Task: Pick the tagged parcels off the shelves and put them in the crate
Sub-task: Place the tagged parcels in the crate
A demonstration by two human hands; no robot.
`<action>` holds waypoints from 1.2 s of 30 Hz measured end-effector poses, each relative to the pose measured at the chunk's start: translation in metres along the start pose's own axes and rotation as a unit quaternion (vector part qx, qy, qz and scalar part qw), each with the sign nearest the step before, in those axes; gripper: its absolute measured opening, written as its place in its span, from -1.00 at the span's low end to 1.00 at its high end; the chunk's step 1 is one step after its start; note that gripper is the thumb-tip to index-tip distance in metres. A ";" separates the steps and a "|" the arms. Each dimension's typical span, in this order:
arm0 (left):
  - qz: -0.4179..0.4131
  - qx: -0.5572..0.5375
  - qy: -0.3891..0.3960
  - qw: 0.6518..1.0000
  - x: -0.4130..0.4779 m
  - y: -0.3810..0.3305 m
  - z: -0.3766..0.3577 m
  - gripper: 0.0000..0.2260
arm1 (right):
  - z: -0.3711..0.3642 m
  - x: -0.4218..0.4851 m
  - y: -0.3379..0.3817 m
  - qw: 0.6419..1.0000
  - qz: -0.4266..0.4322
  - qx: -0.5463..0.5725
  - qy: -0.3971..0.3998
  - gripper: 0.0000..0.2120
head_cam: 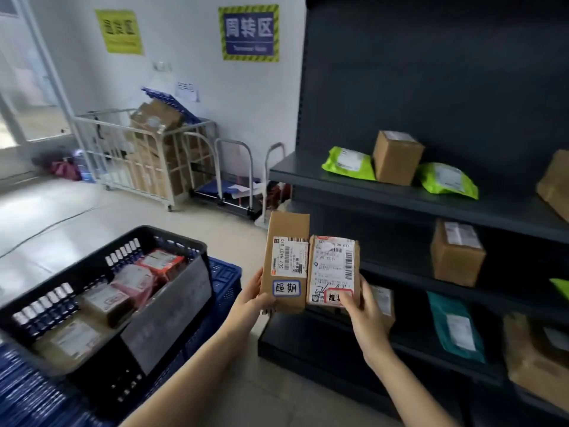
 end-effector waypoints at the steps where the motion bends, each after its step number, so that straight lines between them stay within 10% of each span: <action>1: -0.003 -0.001 -0.016 1.000 -0.003 -0.002 0.014 -0.47 | -0.015 0.005 0.000 1.000 0.001 0.002 0.015 -0.67; 17: 0.036 -0.094 -0.214 0.972 -0.004 0.033 0.232 -0.78 | -0.255 0.061 -0.022 0.983 -0.016 -0.001 0.182 -0.67; 36: 0.064 -0.161 -0.360 0.917 -0.031 0.098 0.417 -0.63 | -0.475 0.076 -0.072 0.934 -0.099 0.005 0.344 -0.65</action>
Point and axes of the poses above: each hand's wrist, its own x-axis towards the middle knuckle, its own z-axis out of the back of the hand, y = z × x, the point moved 9 cm from there along x, towards the middle knuckle, and after that the axes turned 1 degree about x, right-handed, at the moved point
